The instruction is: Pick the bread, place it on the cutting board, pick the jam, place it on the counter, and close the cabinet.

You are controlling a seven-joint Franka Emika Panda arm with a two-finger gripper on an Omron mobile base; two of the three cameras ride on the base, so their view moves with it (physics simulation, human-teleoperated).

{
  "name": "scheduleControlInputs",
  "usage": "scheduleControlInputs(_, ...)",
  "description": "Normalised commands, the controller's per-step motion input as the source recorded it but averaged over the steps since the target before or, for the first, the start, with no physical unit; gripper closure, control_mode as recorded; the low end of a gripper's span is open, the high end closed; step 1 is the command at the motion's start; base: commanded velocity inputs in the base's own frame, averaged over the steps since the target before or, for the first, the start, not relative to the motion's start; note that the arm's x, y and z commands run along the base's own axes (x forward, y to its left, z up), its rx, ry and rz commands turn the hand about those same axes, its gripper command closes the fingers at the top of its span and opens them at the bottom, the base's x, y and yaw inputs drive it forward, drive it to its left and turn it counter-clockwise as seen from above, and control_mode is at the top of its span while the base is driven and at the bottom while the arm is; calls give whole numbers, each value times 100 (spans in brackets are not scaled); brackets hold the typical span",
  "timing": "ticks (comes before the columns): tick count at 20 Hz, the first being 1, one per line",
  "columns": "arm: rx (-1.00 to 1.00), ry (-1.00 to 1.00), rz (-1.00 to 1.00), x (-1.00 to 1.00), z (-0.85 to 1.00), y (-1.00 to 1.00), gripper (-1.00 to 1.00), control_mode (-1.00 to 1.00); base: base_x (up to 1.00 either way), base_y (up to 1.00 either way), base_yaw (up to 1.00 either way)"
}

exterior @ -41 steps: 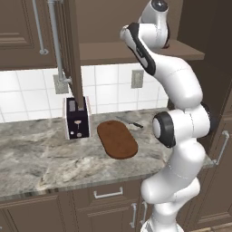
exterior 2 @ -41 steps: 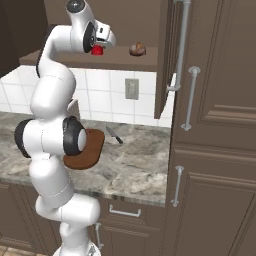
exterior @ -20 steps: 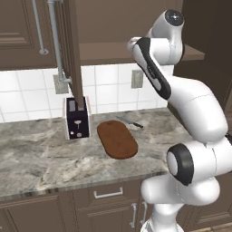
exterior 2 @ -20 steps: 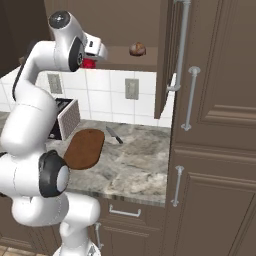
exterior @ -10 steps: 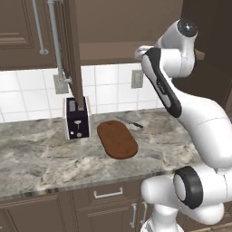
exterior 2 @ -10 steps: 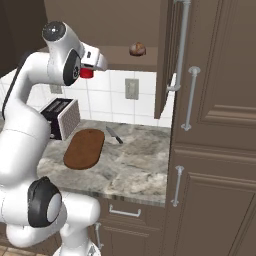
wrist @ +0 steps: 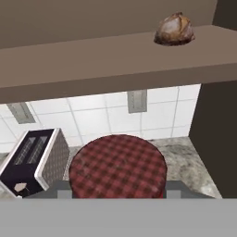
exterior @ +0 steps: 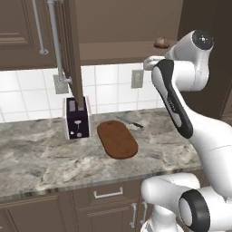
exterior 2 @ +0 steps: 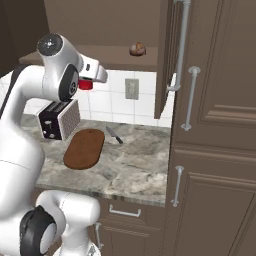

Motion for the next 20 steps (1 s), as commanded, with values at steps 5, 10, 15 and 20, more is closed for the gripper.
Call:
scheduleControlInputs(5, 0, 0, 0, -38, -21, -10, 100, -100, 0, 0, 0)
scheduleControlInputs(10, 0, 0, 0, -29, -26, -9, 100, -100, 0, 0, 0)
scheduleControlInputs(15, 0, 0, 0, -26, -27, -17, 100, -100, 0, 0, 0)
scheduleControlInputs(20, 0, 0, 0, -21, -26, -17, 100, -100, 0, 0, 0)
